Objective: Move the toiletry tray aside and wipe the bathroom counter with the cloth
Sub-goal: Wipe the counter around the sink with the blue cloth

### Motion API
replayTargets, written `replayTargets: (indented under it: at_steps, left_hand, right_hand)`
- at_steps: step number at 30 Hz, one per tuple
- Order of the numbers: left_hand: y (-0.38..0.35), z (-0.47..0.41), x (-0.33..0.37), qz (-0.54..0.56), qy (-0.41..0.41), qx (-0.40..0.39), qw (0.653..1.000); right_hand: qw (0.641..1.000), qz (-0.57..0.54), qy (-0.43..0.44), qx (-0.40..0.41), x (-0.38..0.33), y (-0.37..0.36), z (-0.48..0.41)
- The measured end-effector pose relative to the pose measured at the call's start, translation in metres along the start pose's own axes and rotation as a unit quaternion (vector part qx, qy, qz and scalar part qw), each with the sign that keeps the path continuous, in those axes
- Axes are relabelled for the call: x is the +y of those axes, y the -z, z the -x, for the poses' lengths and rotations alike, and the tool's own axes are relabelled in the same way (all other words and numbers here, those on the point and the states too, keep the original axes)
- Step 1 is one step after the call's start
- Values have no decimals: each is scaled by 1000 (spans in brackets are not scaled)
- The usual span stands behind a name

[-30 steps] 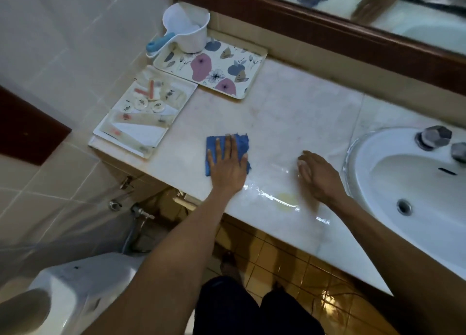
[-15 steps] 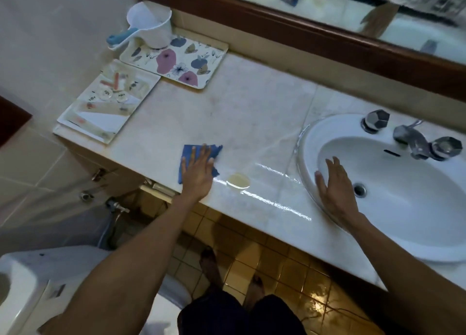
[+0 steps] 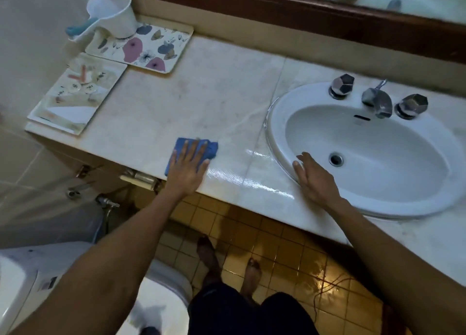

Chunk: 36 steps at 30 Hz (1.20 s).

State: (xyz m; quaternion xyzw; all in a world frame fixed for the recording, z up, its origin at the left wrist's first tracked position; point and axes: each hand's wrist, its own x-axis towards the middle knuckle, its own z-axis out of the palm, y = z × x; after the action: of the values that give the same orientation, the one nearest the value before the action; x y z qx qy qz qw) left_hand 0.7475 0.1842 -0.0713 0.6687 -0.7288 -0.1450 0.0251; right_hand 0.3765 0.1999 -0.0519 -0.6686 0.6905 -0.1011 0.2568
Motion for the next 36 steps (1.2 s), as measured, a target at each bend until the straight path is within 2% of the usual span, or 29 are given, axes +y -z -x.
replayTargets:
  at_steps: [2, 4, 5, 9, 12, 13, 15, 18, 22, 24, 27, 30, 34, 36]
  left_hand:
    - [-1, -16, 20, 25, 92, 21, 995]
    - [-11, -17, 65, 51, 130, 46, 989]
    - [-17, -12, 91, 51, 110, 43, 992]
    - [-48, 42, 172, 34, -81, -23, 996]
    - [-51, 66, 149, 11, -214, -49, 976]
    - [-49, 66, 132, -4, -233, -49, 971]
    - [-39, 55, 94, -9, -198, -39, 979]
    - [-21, 20, 60, 2, -65, -28, 998]
    - [-27, -10, 94, 24, 78, 12, 997]
    - [-36, -10, 129, 38, 102, 31, 994]
    - [-53, 7, 171, 46, -4, 4, 999]
    - [-66, 37, 184, 40, -93, -18, 995]
    - [-58, 45, 147, -2, -267, -60, 962]
    - [-46, 21, 122, -14, -286, -66, 956]
  right_hand:
    - [1000, 23, 11, 8, 10, 1, 11]
    - [999, 37, 12, 3, 21, 4, 20]
    - [999, 40, 12, -2, 27, 7, 23]
    - [998, 57, -3, -4, 44, 13, 30]
    - [998, 58, -24, -7, 46, 13, 29]
    - [998, 61, -27, -7, 45, 12, 28]
    - [997, 74, -26, 8, 43, 10, 28]
    - [995, 95, -22, 37, 40, 8, 30]
    - [991, 126, -39, 39, 36, 7, 24]
    - [988, 142, -43, 47, 34, 6, 22]
    - [986, 148, -36, 60, 33, 6, 25]
    - [986, 146, -38, 66, 32, 6, 25]
    - [987, 141, -47, 62, 35, 5, 24]
    - [988, 133, -47, 55, 36, 4, 23]
